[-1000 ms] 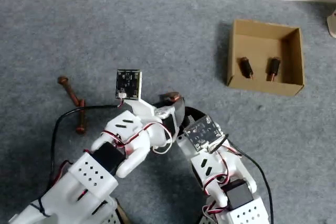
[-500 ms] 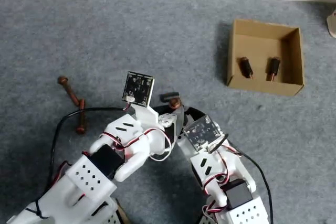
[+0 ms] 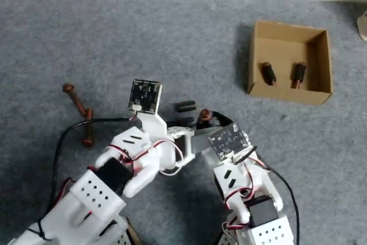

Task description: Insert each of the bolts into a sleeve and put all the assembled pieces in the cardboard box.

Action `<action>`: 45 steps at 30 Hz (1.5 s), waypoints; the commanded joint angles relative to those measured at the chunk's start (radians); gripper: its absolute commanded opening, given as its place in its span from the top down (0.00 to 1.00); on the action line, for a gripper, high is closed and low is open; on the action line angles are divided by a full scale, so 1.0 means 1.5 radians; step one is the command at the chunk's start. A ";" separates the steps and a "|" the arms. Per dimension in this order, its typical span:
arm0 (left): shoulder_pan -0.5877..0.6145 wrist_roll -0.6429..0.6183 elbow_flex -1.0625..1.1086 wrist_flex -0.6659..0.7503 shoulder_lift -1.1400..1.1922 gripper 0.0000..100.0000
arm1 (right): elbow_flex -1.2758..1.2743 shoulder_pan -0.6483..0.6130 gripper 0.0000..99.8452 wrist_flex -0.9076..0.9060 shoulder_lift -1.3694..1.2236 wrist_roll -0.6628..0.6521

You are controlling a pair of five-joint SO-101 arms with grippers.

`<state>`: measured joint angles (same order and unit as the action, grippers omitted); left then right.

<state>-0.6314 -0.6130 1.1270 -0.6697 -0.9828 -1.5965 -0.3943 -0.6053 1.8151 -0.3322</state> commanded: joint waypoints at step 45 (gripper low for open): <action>0.186 -0.074 0.119 0.171 -0.001 0.91 | 0.669 0.297 1.00 0.053 -0.840 0.028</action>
<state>-0.3675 -0.7281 1.3142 -0.4381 -0.9659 -0.7971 0.0031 -0.5593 0.6905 -0.2754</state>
